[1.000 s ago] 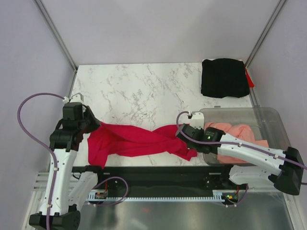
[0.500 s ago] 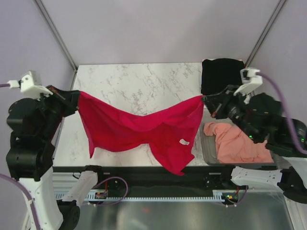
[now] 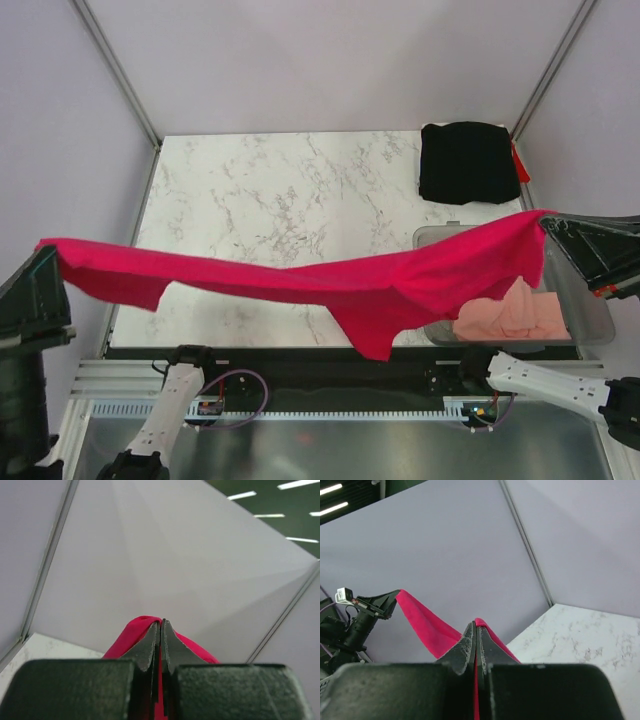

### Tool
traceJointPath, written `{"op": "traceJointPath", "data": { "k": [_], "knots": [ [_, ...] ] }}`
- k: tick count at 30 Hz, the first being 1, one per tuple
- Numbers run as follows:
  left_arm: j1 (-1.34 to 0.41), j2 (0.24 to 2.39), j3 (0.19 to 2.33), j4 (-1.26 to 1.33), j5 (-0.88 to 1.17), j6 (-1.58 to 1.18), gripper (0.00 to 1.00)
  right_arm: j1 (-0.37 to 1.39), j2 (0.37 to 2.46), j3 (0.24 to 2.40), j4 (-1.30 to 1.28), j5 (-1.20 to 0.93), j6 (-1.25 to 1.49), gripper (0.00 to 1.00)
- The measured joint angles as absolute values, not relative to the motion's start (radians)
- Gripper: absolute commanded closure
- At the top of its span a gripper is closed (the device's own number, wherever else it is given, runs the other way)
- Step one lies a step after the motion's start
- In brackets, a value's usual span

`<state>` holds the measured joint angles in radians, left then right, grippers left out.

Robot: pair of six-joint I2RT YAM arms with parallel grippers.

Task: Fold and stack the t-shirts
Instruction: Flatten the tshirt out

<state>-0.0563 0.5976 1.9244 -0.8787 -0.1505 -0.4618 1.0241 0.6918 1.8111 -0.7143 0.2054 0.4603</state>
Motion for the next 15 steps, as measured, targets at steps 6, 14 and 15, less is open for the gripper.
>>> {"op": "traceJointPath", "data": {
  "k": [6, 14, 15],
  "knots": [
    [-0.084, 0.567, 1.940, -0.763, -0.176, -0.423, 0.98, 0.928, 0.748, 1.912, -0.669, 0.149, 0.409, 1.00],
    [-0.137, 0.888, 2.045, -0.779, -0.252, -0.402, 0.98, 0.910, 1.197, 2.266, -0.649, 0.614, 0.309, 1.00],
    [-0.136, 0.977, 2.074, -0.780, -0.272, -0.399, 0.98, 0.897, 1.282, 2.323, -0.660, 0.661, 0.302, 1.00]
  ]
}}
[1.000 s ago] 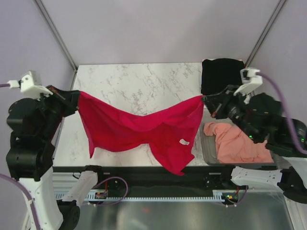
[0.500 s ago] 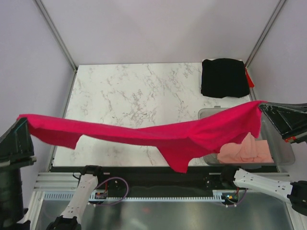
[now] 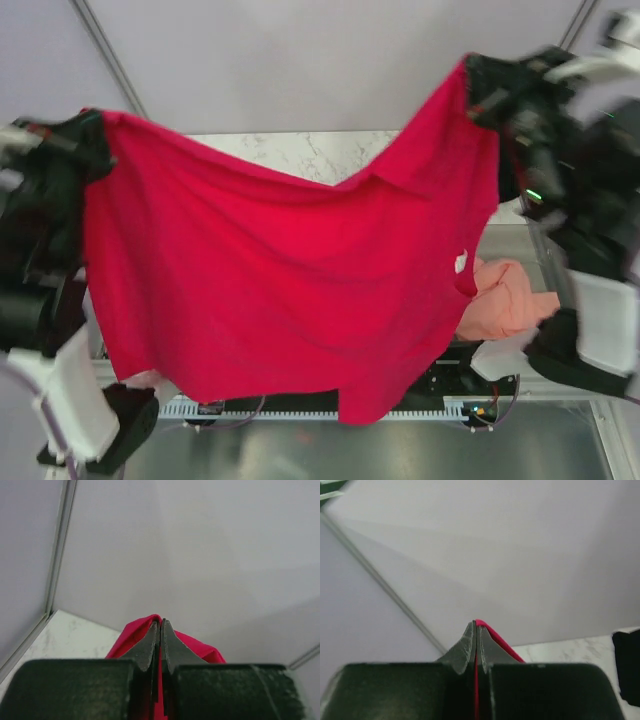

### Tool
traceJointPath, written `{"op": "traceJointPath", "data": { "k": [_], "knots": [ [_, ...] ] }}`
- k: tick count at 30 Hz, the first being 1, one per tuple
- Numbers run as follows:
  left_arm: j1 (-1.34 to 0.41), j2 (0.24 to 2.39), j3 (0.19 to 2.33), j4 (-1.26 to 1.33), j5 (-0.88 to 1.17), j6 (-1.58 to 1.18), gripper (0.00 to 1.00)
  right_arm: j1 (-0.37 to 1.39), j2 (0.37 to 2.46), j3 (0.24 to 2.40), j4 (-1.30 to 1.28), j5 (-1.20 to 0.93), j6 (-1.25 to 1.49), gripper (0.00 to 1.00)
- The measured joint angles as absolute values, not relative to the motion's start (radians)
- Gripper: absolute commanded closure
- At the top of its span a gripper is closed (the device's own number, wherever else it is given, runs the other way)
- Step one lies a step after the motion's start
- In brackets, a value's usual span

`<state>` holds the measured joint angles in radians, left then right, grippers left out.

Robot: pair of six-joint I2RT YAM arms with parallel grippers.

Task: Fold and stack the t-shirts
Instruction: Flatten the tshirt out, then fold the tshirt

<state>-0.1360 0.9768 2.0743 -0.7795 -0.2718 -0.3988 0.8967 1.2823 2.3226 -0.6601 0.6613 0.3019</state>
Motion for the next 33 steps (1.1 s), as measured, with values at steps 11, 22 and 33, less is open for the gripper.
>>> {"op": "traceJointPath", "data": {
  "k": [11, 22, 33],
  "knots": [
    [0.193, 1.878, 1.952, -0.851, -0.012, -0.395, 0.22, 0.280, 2.226, 2.341, -0.750, 0.325, 0.505, 0.02],
    [0.238, 1.779, 1.616, -0.831, 0.141, -0.400, 0.22, 0.299, 1.847, 1.778, -0.565, 0.128, 0.516, 0.02],
    [0.286, 1.356, 1.034, -0.637, 0.138, -0.486, 0.27, 0.503, 1.686, 1.296, -0.353, 0.063, 0.616, 0.02]
  ]
}}
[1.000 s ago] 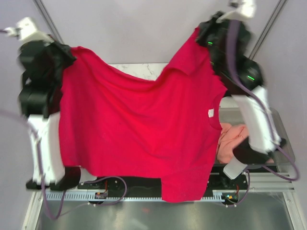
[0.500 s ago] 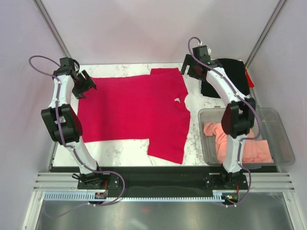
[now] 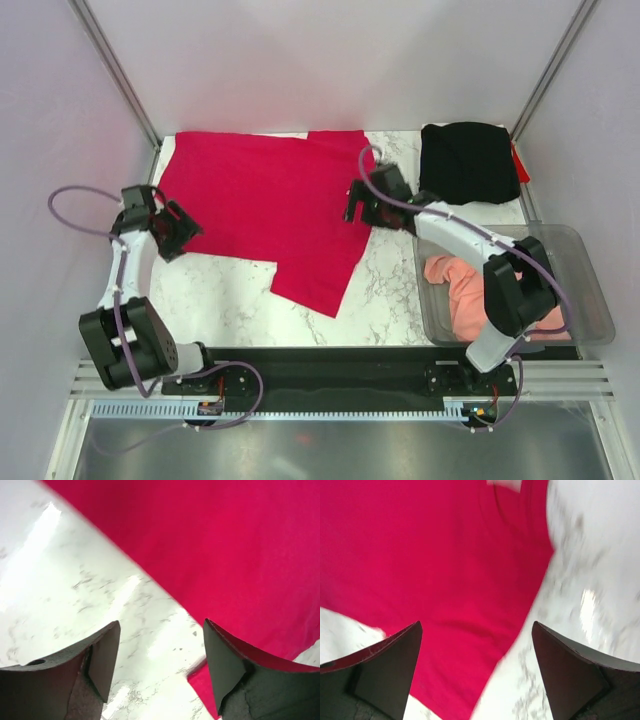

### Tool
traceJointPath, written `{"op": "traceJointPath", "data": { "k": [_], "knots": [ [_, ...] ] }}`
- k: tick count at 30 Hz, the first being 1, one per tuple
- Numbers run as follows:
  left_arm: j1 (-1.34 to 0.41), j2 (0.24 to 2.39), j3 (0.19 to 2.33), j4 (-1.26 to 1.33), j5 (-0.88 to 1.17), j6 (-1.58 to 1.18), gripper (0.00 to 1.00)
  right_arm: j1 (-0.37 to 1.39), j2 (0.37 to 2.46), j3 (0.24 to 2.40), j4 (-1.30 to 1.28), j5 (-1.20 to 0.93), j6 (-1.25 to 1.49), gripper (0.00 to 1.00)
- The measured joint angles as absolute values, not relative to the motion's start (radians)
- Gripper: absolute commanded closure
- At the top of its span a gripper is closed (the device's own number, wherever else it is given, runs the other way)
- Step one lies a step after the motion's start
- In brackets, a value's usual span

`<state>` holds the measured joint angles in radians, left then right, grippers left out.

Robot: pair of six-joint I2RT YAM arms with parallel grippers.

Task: Fold and stack the t-shirts
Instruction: Fold the tshirt

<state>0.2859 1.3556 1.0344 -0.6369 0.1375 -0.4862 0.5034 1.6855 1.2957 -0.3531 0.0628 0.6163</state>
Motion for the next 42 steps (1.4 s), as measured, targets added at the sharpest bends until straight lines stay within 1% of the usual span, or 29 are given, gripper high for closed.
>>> {"op": "traceJointPath", "data": {
  "k": [3, 5, 9, 12, 15, 19, 22, 23, 25, 26, 27, 28, 29, 33, 38, 42],
  "knots": [
    [0.413, 1.259, 0.889, -0.610, 0.161, -0.519, 0.29, 0.612, 1.656, 1.104, -0.348, 0.087, 0.694, 0.02],
    [0.492, 1.209, 0.834, -0.595, 0.163, -0.534, 0.29, 0.694, 1.611, 0.987, -0.352, 0.094, 0.753, 0.02],
    [0.520, 1.162, 0.811, -0.561, 0.188, -0.546, 0.30, 0.836, 1.484, 0.829, -0.318, 0.097, 0.880, 0.02],
    [0.520, 1.137, 0.799, -0.529, 0.207, -0.553, 0.30, 0.899, 1.448, 0.796, -0.271, 0.111, 0.949, 0.02],
    [0.520, 1.114, 0.775, -0.515, 0.216, -0.561, 0.30, 0.955, 1.481, 0.804, -0.231, 0.122, 0.973, 0.04],
    [0.520, 1.113, 0.765, -0.514, 0.220, -0.561, 0.30, 1.007, 1.589, 0.835, -0.212, 0.130, 0.989, 0.12],
    [0.522, 1.112, 0.765, -0.514, 0.220, -0.561, 0.30, 1.018, 1.615, 0.852, -0.179, 0.137, 1.008, 0.28],
    [0.522, 1.112, 0.765, -0.514, 0.220, -0.561, 0.30, 1.018, 1.629, 0.852, -0.173, 0.138, 1.016, 0.40],
    [0.522, 1.112, 0.765, -0.514, 0.220, -0.561, 0.30, 1.019, 1.641, 0.852, -0.159, 0.138, 1.018, 0.55],
    [0.522, 1.112, 0.765, -0.514, 0.220, -0.561, 0.30, 1.019, 1.650, 0.852, -0.154, 0.139, 1.023, 0.76],
    [0.522, 1.112, 0.765, -0.514, 0.220, -0.561, 0.30, 1.019, 1.657, 0.852, -0.148, 0.140, 1.019, 0.88],
    [0.522, 1.112, 0.765, -0.514, 0.220, -0.561, 0.30, 1.019, 1.663, 0.850, -0.145, 0.143, 1.021, 0.98],
    [0.524, 1.112, 0.765, -0.514, 0.220, -0.561, 0.30, 1.018, 1.669, 0.844, -0.139, 0.145, 1.031, 1.00],
    [0.527, 1.112, 0.765, -0.514, 0.219, -0.561, 0.31, 1.001, 1.635, 0.805, -0.128, 0.161, 1.034, 1.00],
    [0.527, 1.109, 0.764, -0.516, 0.182, -0.572, 0.28, 0.891, 1.442, 0.682, -0.224, 0.197, 0.997, 1.00],
    [0.533, 1.091, 0.743, -0.516, 0.106, -0.625, 0.32, 0.818, 1.290, 0.644, -0.309, 0.227, 0.945, 1.00]
  ]
}}
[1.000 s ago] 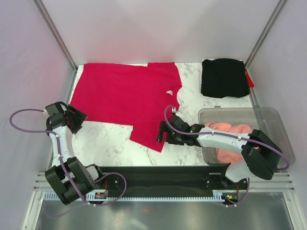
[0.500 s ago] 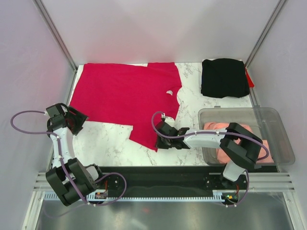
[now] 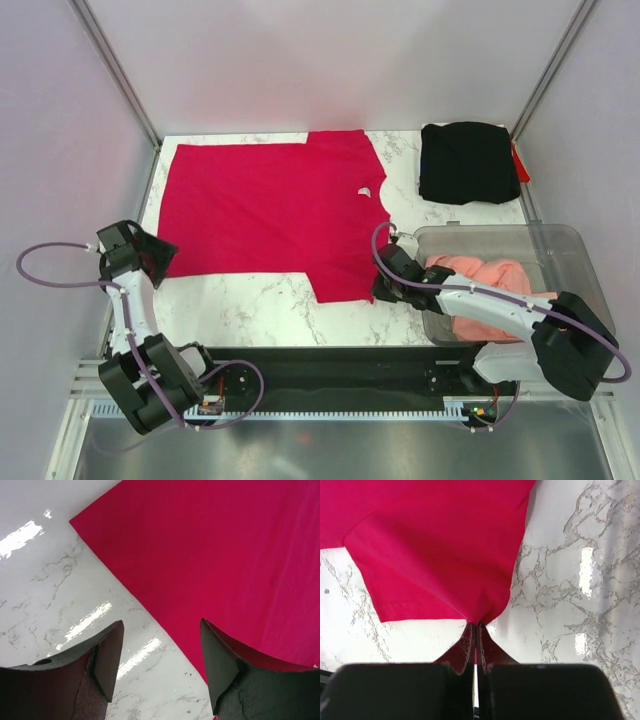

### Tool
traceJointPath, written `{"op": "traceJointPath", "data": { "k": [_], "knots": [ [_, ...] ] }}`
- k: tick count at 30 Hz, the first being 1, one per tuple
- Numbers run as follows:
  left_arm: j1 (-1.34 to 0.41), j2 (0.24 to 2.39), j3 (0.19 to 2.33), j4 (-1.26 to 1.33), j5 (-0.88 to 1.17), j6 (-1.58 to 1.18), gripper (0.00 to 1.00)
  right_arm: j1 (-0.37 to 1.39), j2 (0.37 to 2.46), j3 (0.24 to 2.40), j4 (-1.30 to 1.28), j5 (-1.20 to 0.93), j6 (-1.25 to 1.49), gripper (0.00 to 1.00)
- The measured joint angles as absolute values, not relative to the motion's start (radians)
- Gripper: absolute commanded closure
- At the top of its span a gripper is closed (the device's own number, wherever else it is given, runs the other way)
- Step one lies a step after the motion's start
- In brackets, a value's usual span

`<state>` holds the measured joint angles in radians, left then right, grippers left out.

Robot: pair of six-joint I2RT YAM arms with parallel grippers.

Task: Fold and stack the t-shirts
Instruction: Fold the tshirt

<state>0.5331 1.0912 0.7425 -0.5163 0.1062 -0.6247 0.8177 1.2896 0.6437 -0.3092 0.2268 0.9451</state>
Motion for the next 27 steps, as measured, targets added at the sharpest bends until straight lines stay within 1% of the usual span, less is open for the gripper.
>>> {"op": "traceJointPath", "data": {
  "k": [4, 8, 13, 17, 22, 27],
  "knots": [
    [0.537, 1.069, 0.628, -0.493, 0.055, -0.704, 0.34, 0.815, 1.271, 0.644, -0.336, 0.224, 0.910, 1.00],
    [0.572, 1.058, 0.458, -0.474, -0.002, -0.789, 0.36, 0.815, 1.279, 0.644, -0.356, 0.218, 0.893, 1.00],
    [0.626, 0.997, 0.414, -0.410, -0.031, -0.857, 0.36, 0.815, 1.282, 0.644, -0.360, 0.202, 0.876, 1.00],
    [0.627, 1.015, 0.435, -0.405, -0.076, -0.874, 0.34, 0.815, 1.289, 0.644, -0.360, 0.189, 0.859, 1.00],
    [0.628, 1.250, 0.609, -0.382, -0.128, -0.877, 0.35, 0.815, 1.312, 0.646, -0.360, 0.161, 0.845, 1.00],
    [0.629, 1.435, 0.710, -0.347, -0.124, -0.878, 0.39, 0.815, 1.346, 0.667, -0.360, 0.142, 0.820, 1.00]
  ]
}}
